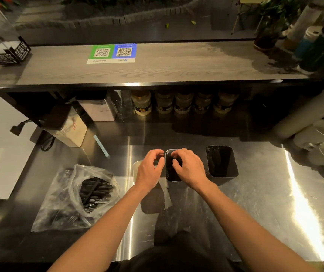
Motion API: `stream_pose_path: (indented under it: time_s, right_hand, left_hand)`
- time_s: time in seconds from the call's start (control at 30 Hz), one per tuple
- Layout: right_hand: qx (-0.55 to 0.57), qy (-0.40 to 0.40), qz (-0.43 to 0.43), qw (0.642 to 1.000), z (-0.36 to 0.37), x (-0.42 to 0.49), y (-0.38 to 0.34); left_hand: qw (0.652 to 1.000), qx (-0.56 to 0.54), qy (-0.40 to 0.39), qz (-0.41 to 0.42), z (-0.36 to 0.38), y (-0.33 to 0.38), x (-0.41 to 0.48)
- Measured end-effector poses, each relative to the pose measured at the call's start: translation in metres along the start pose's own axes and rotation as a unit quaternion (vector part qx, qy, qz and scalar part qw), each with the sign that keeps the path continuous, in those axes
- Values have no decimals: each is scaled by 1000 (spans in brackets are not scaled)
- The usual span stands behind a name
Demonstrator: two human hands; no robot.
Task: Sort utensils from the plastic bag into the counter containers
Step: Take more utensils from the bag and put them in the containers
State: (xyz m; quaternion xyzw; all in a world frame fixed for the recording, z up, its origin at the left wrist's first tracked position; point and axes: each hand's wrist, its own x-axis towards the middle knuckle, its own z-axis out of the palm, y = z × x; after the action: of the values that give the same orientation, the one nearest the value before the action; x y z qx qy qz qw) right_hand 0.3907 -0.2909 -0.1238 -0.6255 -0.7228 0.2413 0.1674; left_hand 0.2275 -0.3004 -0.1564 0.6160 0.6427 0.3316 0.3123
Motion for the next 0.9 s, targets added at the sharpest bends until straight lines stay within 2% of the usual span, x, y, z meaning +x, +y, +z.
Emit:
stream_pose_path:
  time_s: [0.27,0.53,0.7,0.9]
  right_hand:
    - [76,-69,-1,995,25,6,-47]
    - [107,-150,-63,981,89,10,-116]
    - [102,-199,-76,972,132,12,-156]
    - [54,-240,-82,966,180,15,-191]
  left_hand:
    - [998,-38,-1,-53,-45,-36,-14]
    - [995,-6,17,-95,-114,-92,-39]
    - [993,14,34,-114,-157,-135,-55]
    - [990,60,20,-125,-192,-179,-67]
